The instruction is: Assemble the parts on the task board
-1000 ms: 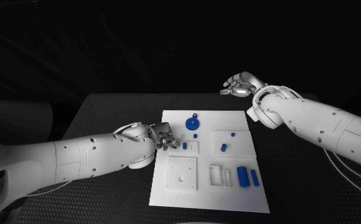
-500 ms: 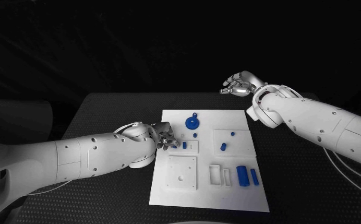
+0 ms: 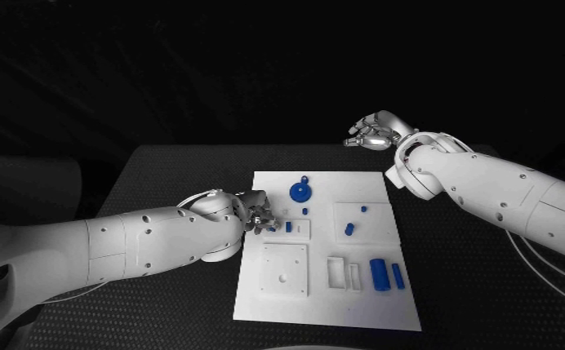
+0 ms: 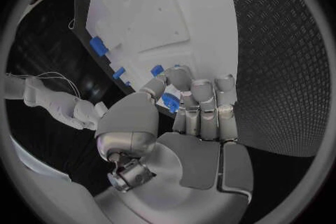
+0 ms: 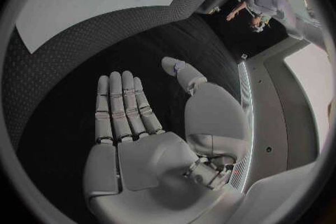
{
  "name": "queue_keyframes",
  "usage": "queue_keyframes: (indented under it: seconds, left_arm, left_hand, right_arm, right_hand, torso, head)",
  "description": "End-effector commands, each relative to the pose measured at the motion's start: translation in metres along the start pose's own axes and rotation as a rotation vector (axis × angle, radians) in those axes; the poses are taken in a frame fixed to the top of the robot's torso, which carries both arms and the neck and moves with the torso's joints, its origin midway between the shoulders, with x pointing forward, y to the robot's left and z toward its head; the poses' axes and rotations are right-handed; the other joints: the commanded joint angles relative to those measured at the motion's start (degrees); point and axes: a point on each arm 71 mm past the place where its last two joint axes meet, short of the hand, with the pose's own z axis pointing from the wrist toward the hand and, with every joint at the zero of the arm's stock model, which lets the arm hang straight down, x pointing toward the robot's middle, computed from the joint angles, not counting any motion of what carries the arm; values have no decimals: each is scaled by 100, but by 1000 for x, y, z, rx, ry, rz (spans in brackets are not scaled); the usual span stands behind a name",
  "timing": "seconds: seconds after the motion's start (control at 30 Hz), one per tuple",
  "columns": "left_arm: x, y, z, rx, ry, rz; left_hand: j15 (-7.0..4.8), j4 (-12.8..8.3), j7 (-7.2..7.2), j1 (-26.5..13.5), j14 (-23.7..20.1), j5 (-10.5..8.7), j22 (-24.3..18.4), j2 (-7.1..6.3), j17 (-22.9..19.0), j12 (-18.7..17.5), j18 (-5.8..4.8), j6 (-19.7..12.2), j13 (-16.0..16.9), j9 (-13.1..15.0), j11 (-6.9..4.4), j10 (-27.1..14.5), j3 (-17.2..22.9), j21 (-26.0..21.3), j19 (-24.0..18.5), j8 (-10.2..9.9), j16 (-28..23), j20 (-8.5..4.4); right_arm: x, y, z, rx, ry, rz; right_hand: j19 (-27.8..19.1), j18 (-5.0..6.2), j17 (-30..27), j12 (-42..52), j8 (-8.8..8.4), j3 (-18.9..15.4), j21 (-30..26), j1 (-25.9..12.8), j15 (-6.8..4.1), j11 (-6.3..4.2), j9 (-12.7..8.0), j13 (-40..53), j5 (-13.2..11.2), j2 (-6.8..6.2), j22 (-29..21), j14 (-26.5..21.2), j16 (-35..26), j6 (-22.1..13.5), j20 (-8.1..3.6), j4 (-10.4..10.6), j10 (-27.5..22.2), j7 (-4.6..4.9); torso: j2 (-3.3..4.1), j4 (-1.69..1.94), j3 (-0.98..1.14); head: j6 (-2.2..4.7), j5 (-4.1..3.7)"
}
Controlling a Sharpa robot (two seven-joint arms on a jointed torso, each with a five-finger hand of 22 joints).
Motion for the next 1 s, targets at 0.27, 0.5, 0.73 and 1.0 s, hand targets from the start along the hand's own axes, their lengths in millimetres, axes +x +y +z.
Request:
queue_keyframes:
  seconds: [0.27,0.5,0.73,1.0]
  left_arm:
    - [5,0,1,-7,38,30]
    - [5,-1,2,-9,39,34]
    - [7,-1,3,-19,62,52]
    - [8,-4,5,-15,73,52]
  left_hand:
    - [-52,-17,-259,84,-5,31,105,10,6,-12,-2,288,8,-1,-13,5,34,28,42,32,11,-646]
    - [-52,-15,-257,81,-7,32,105,11,7,-14,-3,287,10,-1,-12,3,34,28,41,30,9,-644]
    - [-51,4,-251,48,-13,-29,104,-20,11,-19,-5,286,23,1,-3,1,20,30,38,21,5,-641]
    - [-50,169,-248,-110,-18,-240,98,-101,27,-33,-3,301,58,12,3,10,-27,26,27,8,1,-638]
  right_arm:
    - [1,1,0,-7,10,0]
    - [2,2,0,-8,10,1]
    - [1,2,0,-8,10,1]
    - [2,2,0,-9,12,1]
  right_hand:
    - [0,3,-11,42,29,-6,-25,-5,9,16,-7,-13,27,33,7,-39,22,-40,26,39,-40,145]
    - [-1,4,-15,44,29,-6,-27,-5,9,17,-9,-18,27,33,8,-40,24,-41,26,39,-42,145]
    - [-2,4,-18,46,29,-7,-28,-5,10,17,-10,-22,27,33,9,-41,25,-42,27,40,-43,145]
    - [-2,4,-22,48,30,-8,-30,-8,10,17,-11,-27,26,33,11,-42,28,-42,28,42,-43,146]
  torso:
    - [2,3,1]
    - [-1,-1,2]
    - [2,-3,6]
    - [3,-2,3]
  head:
    - [-7,-3]
    - [7,-2]
    - [-3,0]
    - [-5,-2]
